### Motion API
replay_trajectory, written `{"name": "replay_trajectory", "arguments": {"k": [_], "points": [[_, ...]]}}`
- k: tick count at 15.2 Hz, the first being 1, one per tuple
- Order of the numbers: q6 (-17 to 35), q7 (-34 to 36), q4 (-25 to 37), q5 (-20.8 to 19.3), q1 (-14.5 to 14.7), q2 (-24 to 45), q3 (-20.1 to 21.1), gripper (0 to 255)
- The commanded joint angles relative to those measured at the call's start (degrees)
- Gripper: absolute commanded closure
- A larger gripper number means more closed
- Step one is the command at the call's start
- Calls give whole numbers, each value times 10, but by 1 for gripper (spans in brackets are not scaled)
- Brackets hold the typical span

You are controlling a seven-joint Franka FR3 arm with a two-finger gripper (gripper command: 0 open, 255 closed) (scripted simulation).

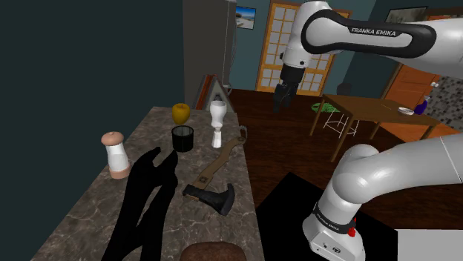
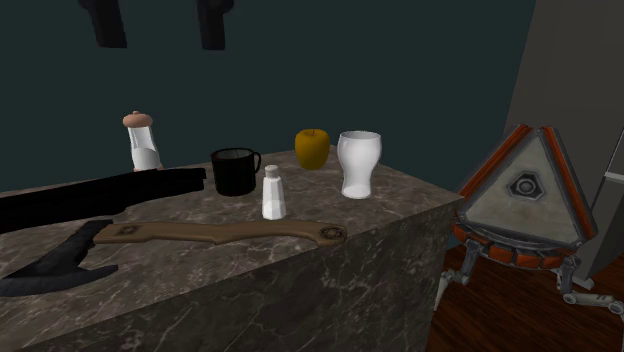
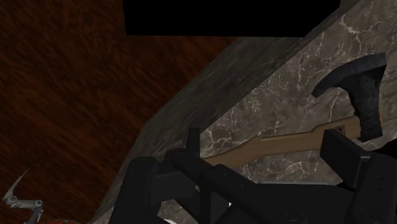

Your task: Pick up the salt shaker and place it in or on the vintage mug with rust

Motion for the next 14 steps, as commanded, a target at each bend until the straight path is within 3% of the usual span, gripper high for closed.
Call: {"name": "replay_trajectory", "arguments": {"k": [1,14], "points": [[0,0,0,0,0,0,0,0],[184,33,79,38,15,279,6,0]]}}
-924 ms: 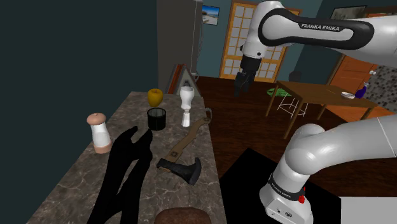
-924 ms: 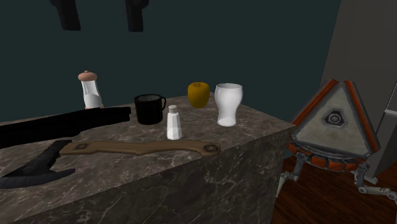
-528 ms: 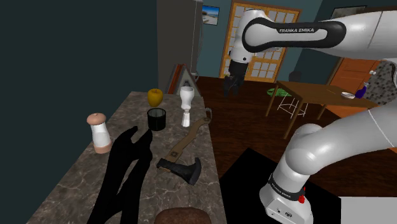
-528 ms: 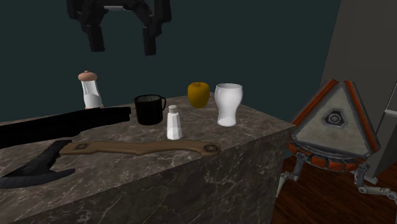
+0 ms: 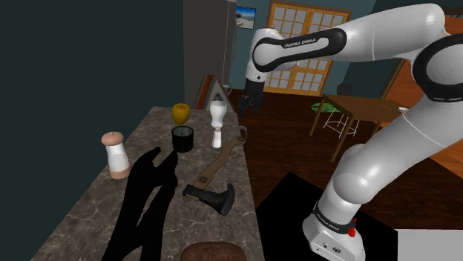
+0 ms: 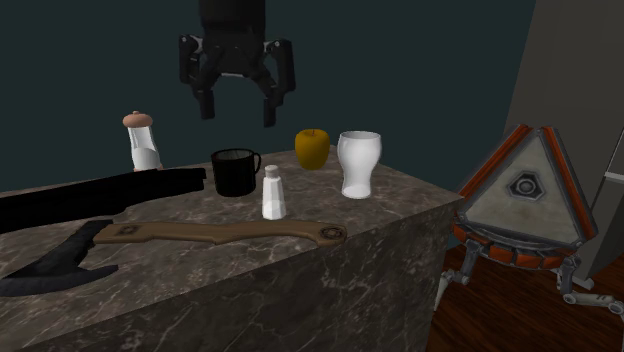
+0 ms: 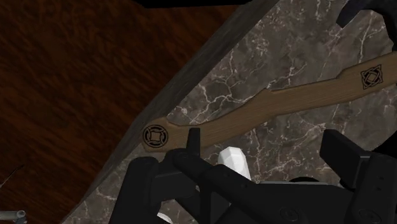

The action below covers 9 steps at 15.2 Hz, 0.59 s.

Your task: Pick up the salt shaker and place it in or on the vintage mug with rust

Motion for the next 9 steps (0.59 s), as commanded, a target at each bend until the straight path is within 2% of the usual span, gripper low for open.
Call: {"name": "replay_trajectory", "arguments": {"k": [1,9], "points": [[22,6,23,7,3,47,2,0],[76,16,141,34,9,229,3,0]]}}
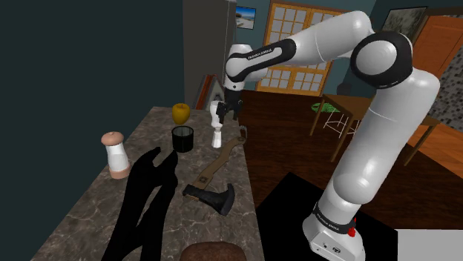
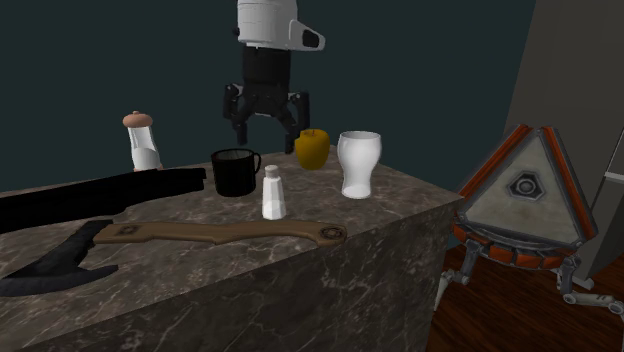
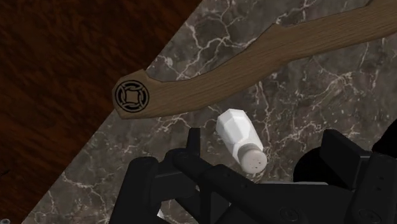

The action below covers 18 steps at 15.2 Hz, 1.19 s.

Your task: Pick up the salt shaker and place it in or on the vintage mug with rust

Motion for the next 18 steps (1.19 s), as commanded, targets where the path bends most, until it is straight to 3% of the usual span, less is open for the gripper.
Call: {"name": "replay_trajectory", "arguments": {"k": [1,4,11,18], "points": [[8,6,37,7,2,47,2,0],[13,8,79,14,2,97,3,0],[66,5,49,20,4,121,6,0],[66,5,49,20,4,121,6,0]]}}
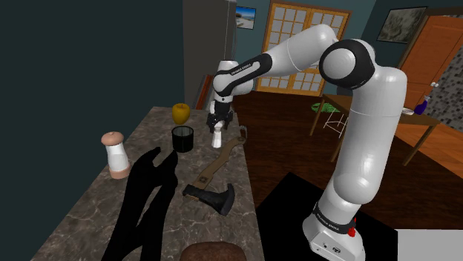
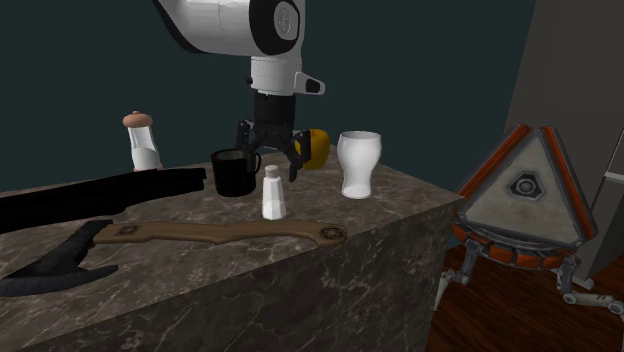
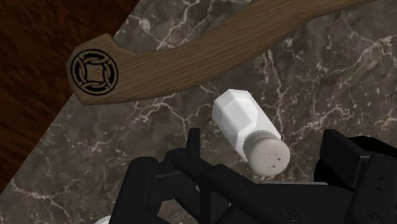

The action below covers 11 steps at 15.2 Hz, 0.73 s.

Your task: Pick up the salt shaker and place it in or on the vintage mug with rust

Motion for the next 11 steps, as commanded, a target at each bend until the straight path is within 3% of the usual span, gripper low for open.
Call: {"name": "replay_trajectory", "arguments": {"k": [1,2,11], "points": [[0,0,0,0,0,0,0,0],[0,0,0,0,0,0,0,255],[0,0,0,0,0,0,0,255]]}}
